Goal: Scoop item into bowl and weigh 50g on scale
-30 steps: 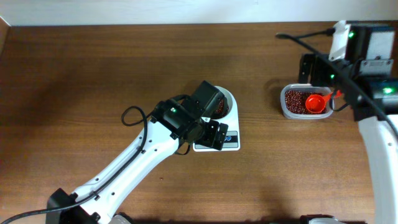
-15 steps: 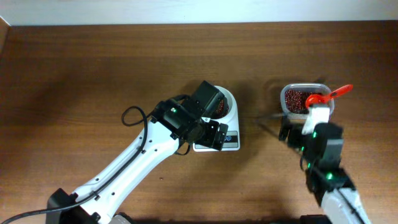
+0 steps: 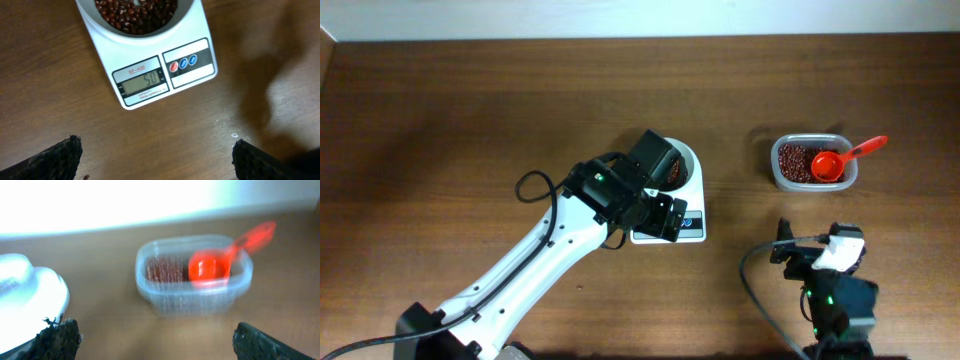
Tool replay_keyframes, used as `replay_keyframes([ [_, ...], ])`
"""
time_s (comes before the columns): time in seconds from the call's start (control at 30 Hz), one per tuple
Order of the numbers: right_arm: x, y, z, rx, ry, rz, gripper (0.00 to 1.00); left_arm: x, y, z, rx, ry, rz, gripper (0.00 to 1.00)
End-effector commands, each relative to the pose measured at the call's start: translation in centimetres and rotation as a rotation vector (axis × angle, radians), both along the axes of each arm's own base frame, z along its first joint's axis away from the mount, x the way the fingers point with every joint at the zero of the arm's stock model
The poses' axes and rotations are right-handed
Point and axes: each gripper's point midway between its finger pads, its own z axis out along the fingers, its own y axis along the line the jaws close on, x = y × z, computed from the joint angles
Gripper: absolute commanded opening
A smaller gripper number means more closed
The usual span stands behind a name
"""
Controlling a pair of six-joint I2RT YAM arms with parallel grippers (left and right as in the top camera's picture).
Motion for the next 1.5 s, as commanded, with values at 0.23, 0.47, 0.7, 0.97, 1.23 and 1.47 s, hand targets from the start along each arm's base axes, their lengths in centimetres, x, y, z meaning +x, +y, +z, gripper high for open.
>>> replay_keyframes([
  [0.23,-0.43,0.77,2.72,-0.106,-0.126,0.056,0.99,-0.10,-0.03,0.57,-0.011,-0.015,-0.011,0.99],
  [0.47,-0.43,0.77,2.72,-0.106,-0.126,0.056,0.99,-0.10,-0.03,0.57,-0.011,-0.015,-0.011,0.99],
  [0.7,-0.43,0.77,2.72,-0.106,-0.126,0.056,0.98,-0.10,-0.03,0.57,-0.011,-0.015,-0.011,0.99],
  [0.97,-0.43,0.77,2.72,-0.106,-0.126,0.056,0.99,-0.10,-0.03,0.57,-0.011,-0.015,-0.011,0.99],
  [1.23,-0.43,0.77,2.72,-0.106,-0.126,0.056,0.99,-0.10,-0.03,0.57,-0.011,-0.015,-0.011,0.99],
  [1.47,-0.43,0.77,2.72,-0.106,-0.126,0.056,0.99,-0.10,-0.03,0.57,-0.011,-0.015,-0.011,0.99],
])
